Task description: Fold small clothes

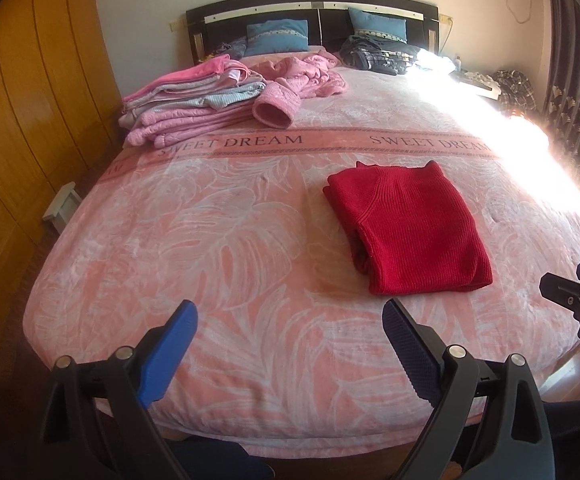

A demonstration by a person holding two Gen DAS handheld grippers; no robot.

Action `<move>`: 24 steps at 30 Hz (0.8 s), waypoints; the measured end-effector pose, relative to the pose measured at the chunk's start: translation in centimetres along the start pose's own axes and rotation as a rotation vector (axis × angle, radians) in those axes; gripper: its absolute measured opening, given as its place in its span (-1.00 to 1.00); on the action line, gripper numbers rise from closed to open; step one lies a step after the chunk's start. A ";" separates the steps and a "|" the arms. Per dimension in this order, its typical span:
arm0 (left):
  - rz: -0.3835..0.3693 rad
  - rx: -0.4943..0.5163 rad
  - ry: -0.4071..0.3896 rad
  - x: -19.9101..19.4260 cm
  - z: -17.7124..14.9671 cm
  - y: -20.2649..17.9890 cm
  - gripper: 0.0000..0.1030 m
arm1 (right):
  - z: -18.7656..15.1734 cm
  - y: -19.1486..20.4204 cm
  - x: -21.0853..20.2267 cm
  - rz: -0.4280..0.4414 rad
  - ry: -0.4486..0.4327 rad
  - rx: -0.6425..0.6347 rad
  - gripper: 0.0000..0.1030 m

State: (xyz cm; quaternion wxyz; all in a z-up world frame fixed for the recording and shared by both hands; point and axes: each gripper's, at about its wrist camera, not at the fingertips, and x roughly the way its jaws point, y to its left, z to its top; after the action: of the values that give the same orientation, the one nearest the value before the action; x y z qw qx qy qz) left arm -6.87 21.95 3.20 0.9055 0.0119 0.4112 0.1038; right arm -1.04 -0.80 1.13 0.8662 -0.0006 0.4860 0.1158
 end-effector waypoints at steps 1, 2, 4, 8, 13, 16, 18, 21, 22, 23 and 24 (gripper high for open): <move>0.006 0.000 0.004 0.1 -0.1 -0.1 0.83 | -0.1 -0.1 0.2 0.008 0.009 0.002 0.78; 0.007 0.000 0.010 0.2 -0.2 -0.1 0.83 | -0.1 -0.2 0.4 0.014 0.017 0.003 0.78; 0.011 0.001 0.022 0.6 -0.4 -0.1 0.83 | -0.3 -0.3 0.8 0.021 0.028 0.001 0.78; 0.016 0.018 0.038 1.0 -0.8 -0.5 0.83 | -0.5 -0.3 1.3 0.026 0.045 0.001 0.78; 0.015 0.031 0.045 1.3 -1.1 -0.7 0.83 | -0.7 -0.3 1.6 0.037 0.063 0.008 0.78; 0.016 0.032 0.046 1.3 -1.1 -0.8 0.83 | -0.8 -0.2 1.7 0.037 0.067 0.006 0.78; 0.017 0.032 0.045 1.3 -1.2 -0.8 0.83 | -0.8 -0.2 1.8 0.039 0.069 0.006 0.78; 0.013 0.033 0.043 1.3 -1.2 -0.8 0.83 | -0.8 -0.2 2.0 0.036 0.073 0.004 0.79; 0.013 0.034 0.042 1.3 -1.2 -0.9 0.83 | -0.8 -0.2 2.1 0.032 0.074 0.001 0.80; 0.012 0.035 0.041 1.3 -1.2 -0.9 0.83 | -0.8 -0.2 2.2 0.028 0.074 -0.002 0.80; 0.012 0.036 0.039 1.3 -1.2 -0.9 0.83 | -0.8 -0.1 2.2 0.025 0.073 -0.003 0.80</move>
State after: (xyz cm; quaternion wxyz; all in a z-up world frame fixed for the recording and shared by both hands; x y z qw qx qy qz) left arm -6.77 21.24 1.34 0.8963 0.0285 0.4306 0.1018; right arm -0.62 -0.56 -1.16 0.8464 -0.0003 0.5171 0.1273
